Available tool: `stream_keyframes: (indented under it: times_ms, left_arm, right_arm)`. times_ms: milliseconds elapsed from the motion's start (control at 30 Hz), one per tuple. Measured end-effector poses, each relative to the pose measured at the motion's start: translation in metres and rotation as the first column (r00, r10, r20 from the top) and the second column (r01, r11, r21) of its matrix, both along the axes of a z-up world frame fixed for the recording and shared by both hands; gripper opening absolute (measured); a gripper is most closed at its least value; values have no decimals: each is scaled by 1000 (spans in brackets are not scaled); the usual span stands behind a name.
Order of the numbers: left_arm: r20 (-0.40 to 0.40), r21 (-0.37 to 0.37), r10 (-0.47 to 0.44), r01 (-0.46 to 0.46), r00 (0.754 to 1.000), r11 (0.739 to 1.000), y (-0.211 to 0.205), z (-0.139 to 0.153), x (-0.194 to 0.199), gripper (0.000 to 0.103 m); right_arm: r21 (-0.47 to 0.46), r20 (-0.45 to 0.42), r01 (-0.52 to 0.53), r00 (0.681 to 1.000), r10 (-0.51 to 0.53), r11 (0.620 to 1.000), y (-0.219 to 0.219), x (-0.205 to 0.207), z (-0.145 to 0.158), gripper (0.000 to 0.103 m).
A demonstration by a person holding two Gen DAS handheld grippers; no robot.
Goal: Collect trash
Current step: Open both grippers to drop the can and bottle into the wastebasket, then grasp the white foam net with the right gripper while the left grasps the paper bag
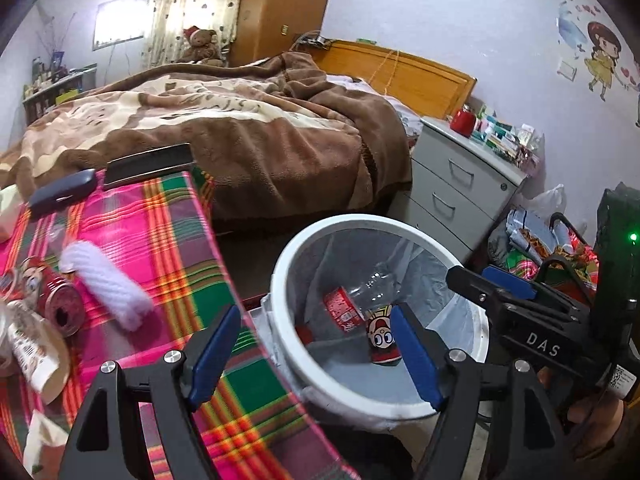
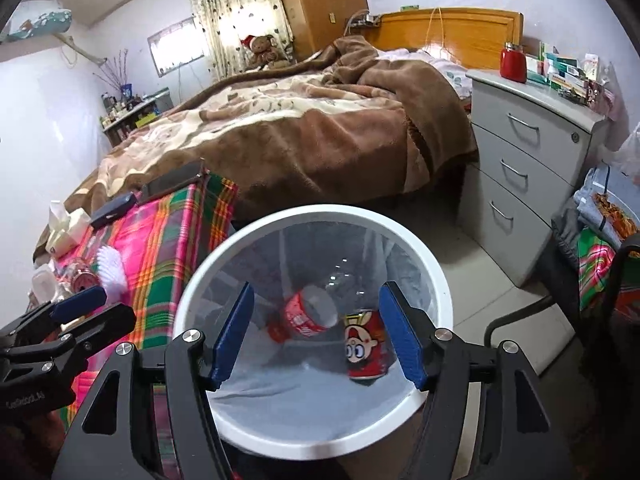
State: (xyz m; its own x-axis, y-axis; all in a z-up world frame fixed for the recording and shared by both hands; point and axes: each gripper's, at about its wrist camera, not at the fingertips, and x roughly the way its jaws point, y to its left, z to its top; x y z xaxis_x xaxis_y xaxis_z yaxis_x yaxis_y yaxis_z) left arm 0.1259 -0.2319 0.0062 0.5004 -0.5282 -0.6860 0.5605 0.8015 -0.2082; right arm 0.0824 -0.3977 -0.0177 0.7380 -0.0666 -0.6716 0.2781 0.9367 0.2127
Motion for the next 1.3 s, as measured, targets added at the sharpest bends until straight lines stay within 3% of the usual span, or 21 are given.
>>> stream_keyframes:
  times_ms: [600, 900, 1300]
  left_arm:
    - [84, -6, 163, -163, 983, 987, 107, 25, -35, 77]
    - [90, 9, 300, -302, 950, 953, 184, 16, -43, 77]
    - [64, 30, 384, -387, 921, 922, 253, -4, -42, 77]
  right_arm:
    - [-24, 92, -137, 986, 138, 990, 70, -3, 16, 67]
    - [-58, 139, -249, 957, 255, 967, 111, 8, 14, 67]
    - [-84, 68, -349, 933, 354, 933, 162, 31, 5, 66]
